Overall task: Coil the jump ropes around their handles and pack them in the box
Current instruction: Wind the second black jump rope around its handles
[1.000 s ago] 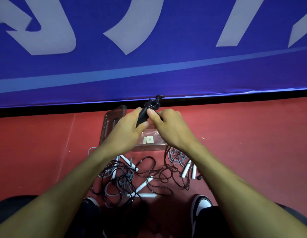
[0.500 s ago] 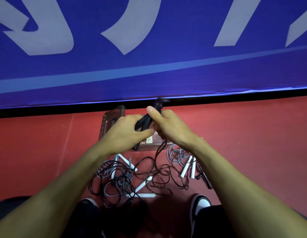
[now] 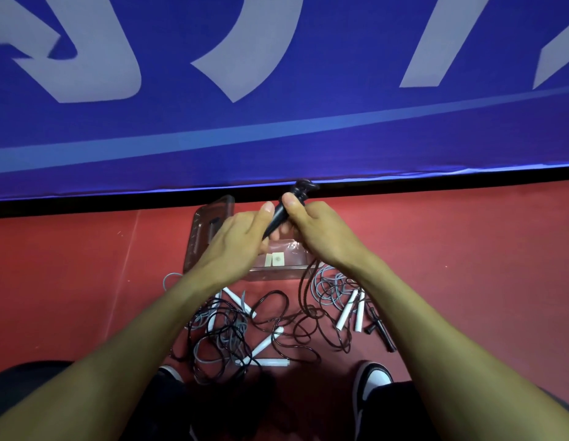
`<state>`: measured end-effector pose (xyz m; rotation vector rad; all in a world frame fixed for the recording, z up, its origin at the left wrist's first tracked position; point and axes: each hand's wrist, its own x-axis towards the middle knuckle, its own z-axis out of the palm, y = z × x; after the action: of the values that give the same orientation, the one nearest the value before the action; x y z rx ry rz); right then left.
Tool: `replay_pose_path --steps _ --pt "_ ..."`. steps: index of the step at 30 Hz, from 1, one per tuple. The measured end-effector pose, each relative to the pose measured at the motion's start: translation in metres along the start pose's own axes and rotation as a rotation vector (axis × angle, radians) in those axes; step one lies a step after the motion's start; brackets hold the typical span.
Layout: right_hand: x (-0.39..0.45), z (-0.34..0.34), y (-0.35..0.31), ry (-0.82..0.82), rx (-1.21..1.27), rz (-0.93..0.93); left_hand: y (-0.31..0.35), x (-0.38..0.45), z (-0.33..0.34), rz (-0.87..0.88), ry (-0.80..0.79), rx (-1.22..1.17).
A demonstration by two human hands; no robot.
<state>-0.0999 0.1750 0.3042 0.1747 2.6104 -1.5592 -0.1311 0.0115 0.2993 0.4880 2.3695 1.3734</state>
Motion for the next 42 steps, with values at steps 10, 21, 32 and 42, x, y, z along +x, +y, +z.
replay_pose_path --steps 10,21,32,42 --pt "-0.006 0.009 -0.007 0.049 0.013 0.095 -0.004 -0.007 0.001 0.175 0.247 0.667" --pt "-0.002 0.009 -0.003 -0.078 0.217 -0.068 0.000 0.000 -0.020 -0.013 -0.221 -0.105" --pt "-0.007 0.014 -0.007 0.079 -0.071 0.041 -0.003 -0.009 0.003 0.273 0.109 0.592" --pt "-0.005 0.008 -0.004 -0.047 0.038 -0.041 -0.003 0.004 -0.023 0.003 -0.192 -0.078"
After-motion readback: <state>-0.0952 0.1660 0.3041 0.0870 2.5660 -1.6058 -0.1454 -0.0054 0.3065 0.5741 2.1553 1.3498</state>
